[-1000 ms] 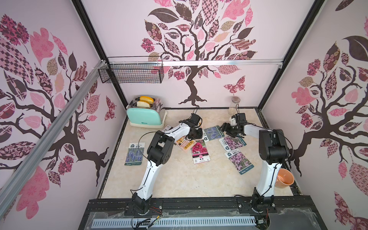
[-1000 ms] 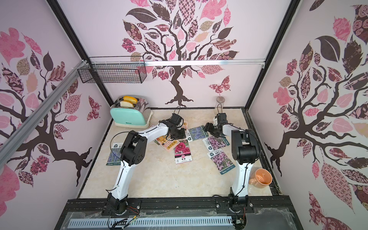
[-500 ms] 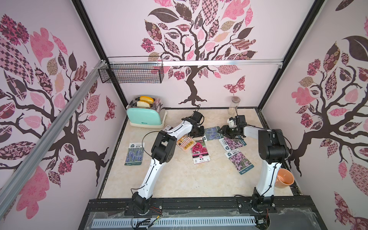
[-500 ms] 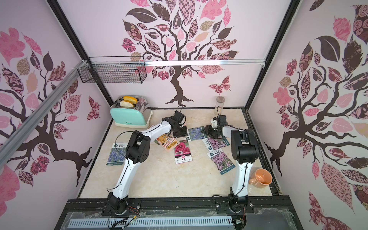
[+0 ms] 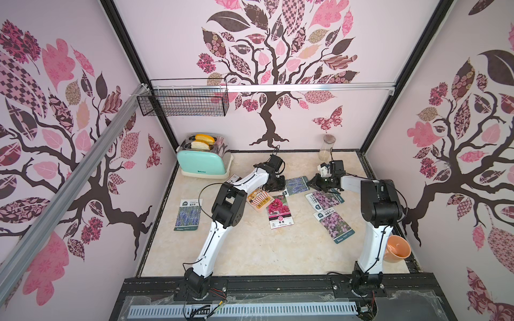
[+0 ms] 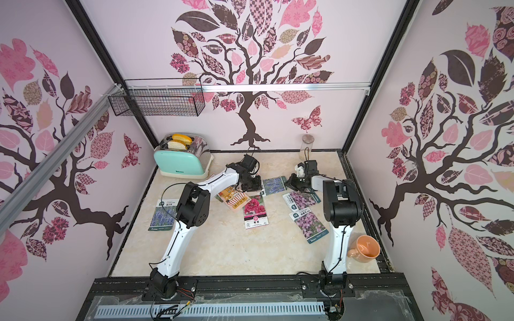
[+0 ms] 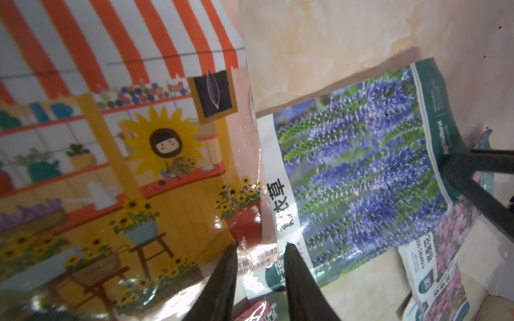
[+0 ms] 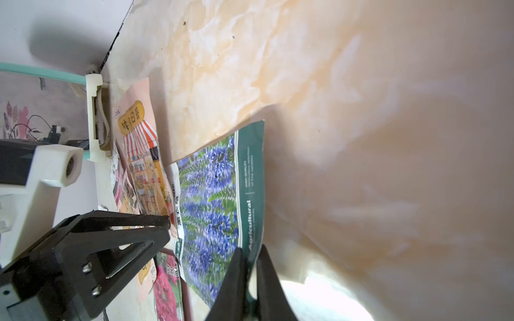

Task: Arrange the seed packets in a row
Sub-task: Pick up the seed packet from the center of the board.

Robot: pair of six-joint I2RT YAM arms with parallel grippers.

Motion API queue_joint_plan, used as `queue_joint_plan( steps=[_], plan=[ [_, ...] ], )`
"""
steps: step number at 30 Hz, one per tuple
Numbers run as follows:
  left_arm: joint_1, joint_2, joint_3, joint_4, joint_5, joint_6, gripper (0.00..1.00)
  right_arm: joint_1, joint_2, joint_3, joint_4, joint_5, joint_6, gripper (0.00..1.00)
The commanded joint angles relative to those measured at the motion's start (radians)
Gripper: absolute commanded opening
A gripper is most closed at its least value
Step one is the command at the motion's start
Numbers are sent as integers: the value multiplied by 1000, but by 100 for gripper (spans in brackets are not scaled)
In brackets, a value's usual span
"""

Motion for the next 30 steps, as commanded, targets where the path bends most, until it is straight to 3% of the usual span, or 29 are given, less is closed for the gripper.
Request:
queue_joint_plan(
  steps=[1,2,8,15,25,30],
  plan=[
    [-5,59,-38,-15,20,15,33,6,14,48,3,-50,-20,4],
    [-4,55,-34,-8,20,18,35,5,17,59,7,-60,-27,0],
    [8,21,19,17,24,47,39,-4,68,171,-45,-112,-76,0],
    [51,-61,-10,89,52,50,45,-30,57,221,-71,-79,-81,0],
    [73,-99,61,55,64,61,48,-84,-59,177,-47,-82,-61,0],
    [74,-171,2,77,63,63,49,-88,-126,115,2,-90,-44,0]
  ],
)
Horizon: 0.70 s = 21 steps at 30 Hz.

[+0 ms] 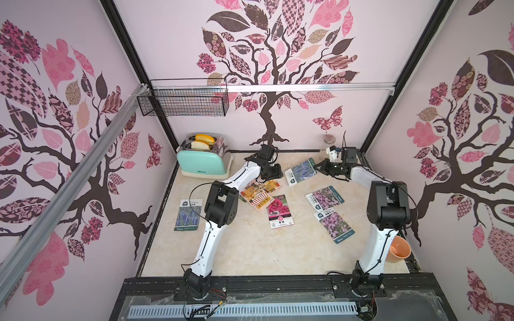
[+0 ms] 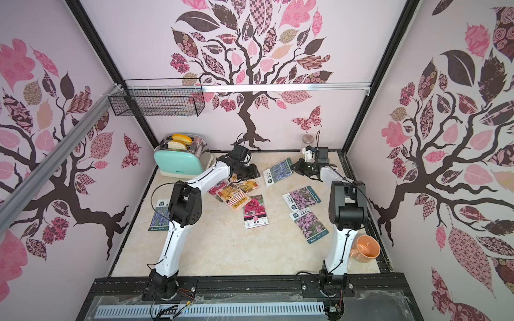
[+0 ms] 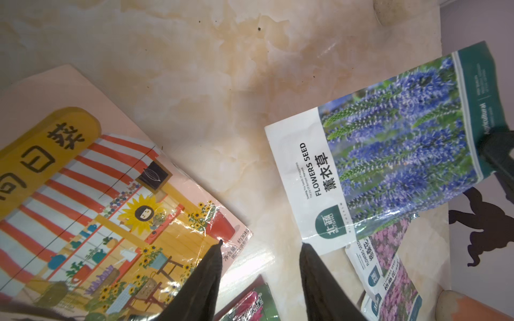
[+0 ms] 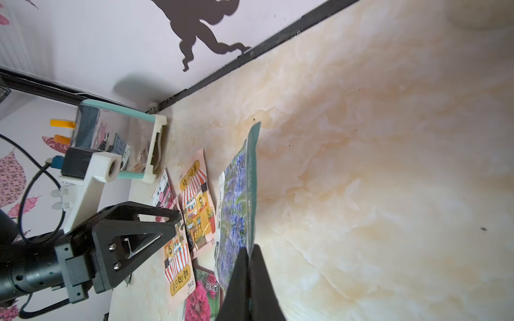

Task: Arrange the seed packets in a row
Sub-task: Pick up the seed packet from the center of the board, then place the seed packet at the center of the board.

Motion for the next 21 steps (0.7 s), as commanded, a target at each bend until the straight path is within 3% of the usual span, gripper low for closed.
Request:
queue_joint_plan(
  steps=[1,6,17,21],
  plan=[
    [1,-94,-34,17,8,28,49,-3,-48,-26,22,-23,6,0],
    [40,-203,-148,65,23,49,51,-3,-82,-51,15,-112,-15,0],
    [170,-466,-559,229,77,23,55,-2,-99,-157,149,-339,-33,0],
    [180,-489,-606,253,88,32,55,7,-98,-152,122,-387,-85,0]
  ],
)
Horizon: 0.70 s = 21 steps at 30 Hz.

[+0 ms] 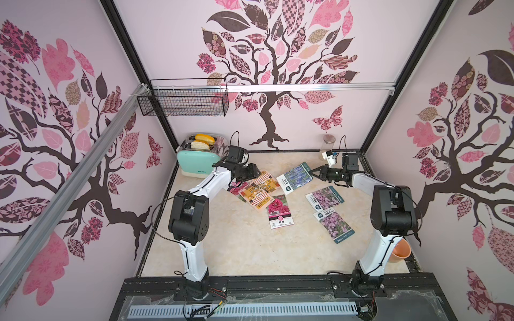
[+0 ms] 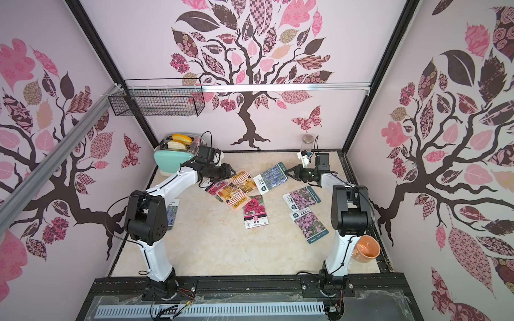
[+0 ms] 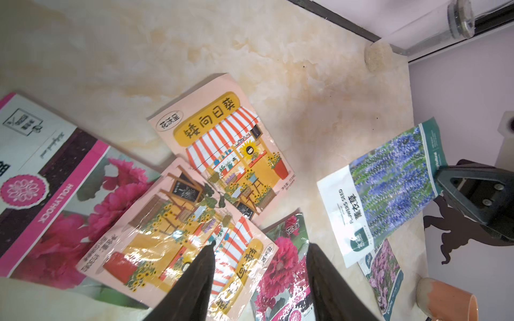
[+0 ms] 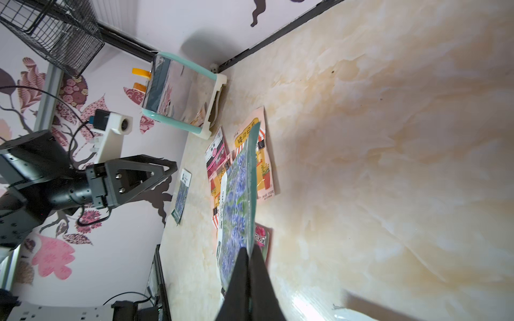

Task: Arrange the seed packets in a row
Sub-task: Place the seed packet at the center of the board.

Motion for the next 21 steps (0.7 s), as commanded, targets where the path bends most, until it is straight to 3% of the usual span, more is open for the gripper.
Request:
queue_joint_plan(
  steps=[1,6,12,16,21],
  plan=[
    [-7,-23,-19,67,38,7,55,11,-31,17,7,-78,-56,0],
    [-4,0,-11,82,68,-14,55,20,-21,6,37,-41,-24,0],
    [-4,-26,-115,229,128,-193,56,30,-48,-186,497,102,383,0],
    [-32,-76,-245,372,123,-360,56,88,-58,-260,672,236,590,0],
    [-123,-136,-293,402,44,-435,56,186,-109,-273,611,416,677,0]
  ],
)
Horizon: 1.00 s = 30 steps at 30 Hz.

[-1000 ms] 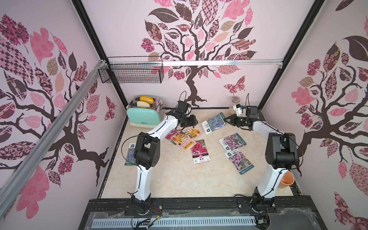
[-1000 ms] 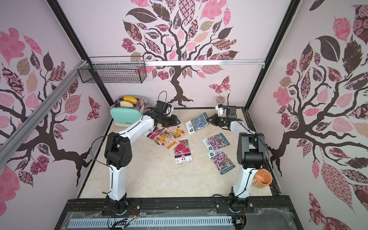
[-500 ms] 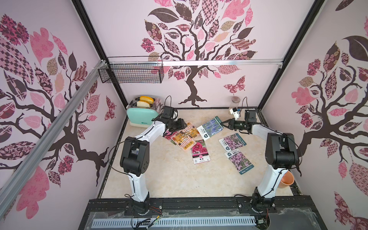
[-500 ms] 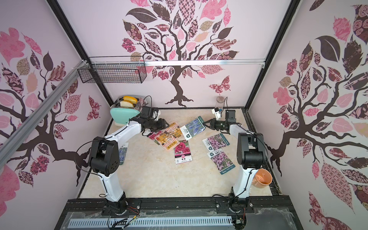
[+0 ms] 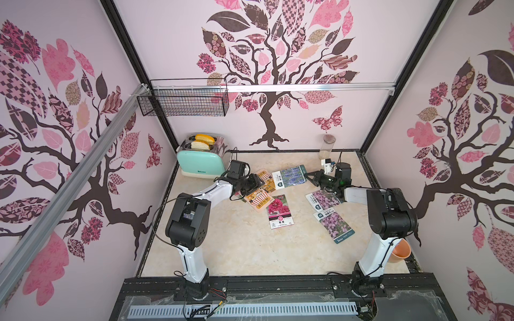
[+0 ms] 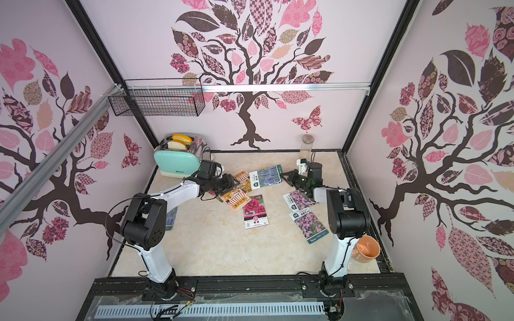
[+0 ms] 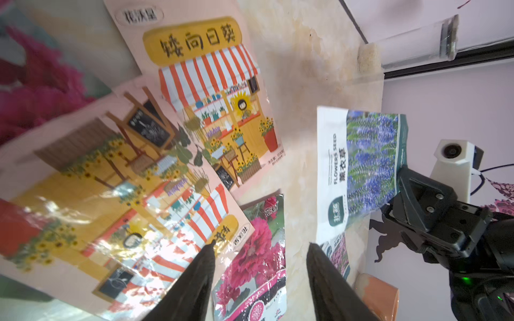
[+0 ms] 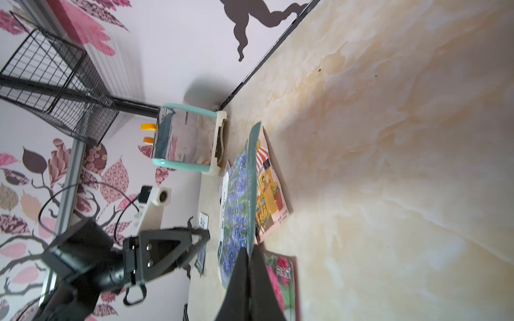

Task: Arrange the seed packets in a row
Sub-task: Place the seed packet at the center of the board.

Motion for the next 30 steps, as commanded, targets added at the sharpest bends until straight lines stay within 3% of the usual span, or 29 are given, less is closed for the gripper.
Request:
queue_joint_plan(
  steps=[1,8,19,30],
  plan=[
    [-66,-73,0,94,-42,-85,56,70,-85,7,19,186,114,0],
    [-96,-115,-109,236,-33,-149,55,183,-181,-25,-36,348,148,0],
    [-103,-222,-224,428,-108,-171,55,227,-206,-65,19,350,216,0],
    [-105,-170,-267,596,-128,-161,54,273,-221,-94,78,324,237,0]
  ],
)
